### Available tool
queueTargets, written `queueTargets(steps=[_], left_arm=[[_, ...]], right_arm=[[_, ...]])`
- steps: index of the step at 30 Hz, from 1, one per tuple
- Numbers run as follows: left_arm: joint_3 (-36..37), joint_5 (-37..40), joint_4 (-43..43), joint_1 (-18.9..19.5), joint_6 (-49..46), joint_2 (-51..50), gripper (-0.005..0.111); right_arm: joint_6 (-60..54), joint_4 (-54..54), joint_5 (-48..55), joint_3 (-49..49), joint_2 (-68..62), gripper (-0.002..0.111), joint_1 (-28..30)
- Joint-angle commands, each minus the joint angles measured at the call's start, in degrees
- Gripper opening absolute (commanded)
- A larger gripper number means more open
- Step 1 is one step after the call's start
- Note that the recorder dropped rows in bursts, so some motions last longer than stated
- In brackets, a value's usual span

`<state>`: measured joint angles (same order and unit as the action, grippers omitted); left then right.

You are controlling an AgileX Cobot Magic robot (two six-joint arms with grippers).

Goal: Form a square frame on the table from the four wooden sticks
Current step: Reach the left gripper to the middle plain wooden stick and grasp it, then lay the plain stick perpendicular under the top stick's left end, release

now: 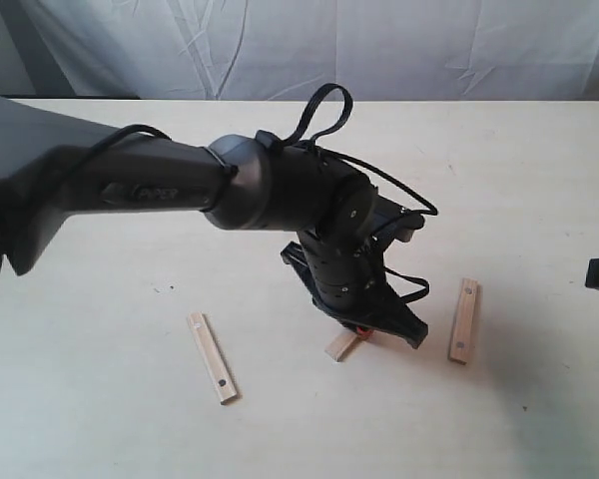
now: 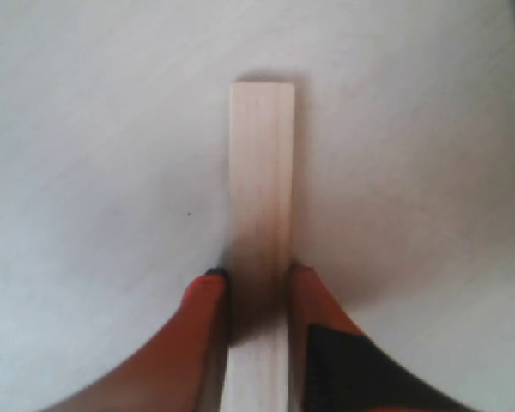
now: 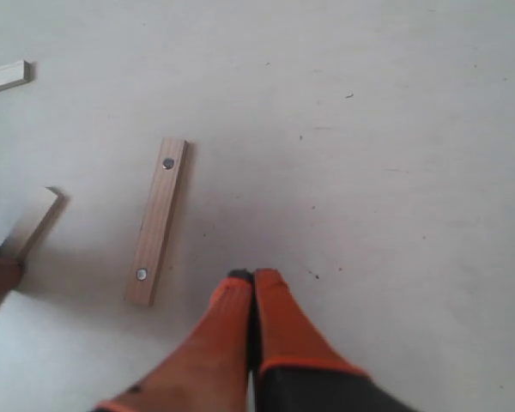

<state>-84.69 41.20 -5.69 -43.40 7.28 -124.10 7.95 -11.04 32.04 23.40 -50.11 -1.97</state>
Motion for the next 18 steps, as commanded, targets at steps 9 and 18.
queueTargets(steps=[9,18], left_arm=[[-4.11,5.78,17.76,4.59,23.69,6.22,0.0],[-2.22,1.68,14.56,11.21,33.22,4.55,0.0]], right_arm=[[-0.05,0.12,-1.33,0.37,-0.19,-0.001,0.14],[-0.05,0.23,-2.13,0.37,-0.19,-0.001,0.14]])
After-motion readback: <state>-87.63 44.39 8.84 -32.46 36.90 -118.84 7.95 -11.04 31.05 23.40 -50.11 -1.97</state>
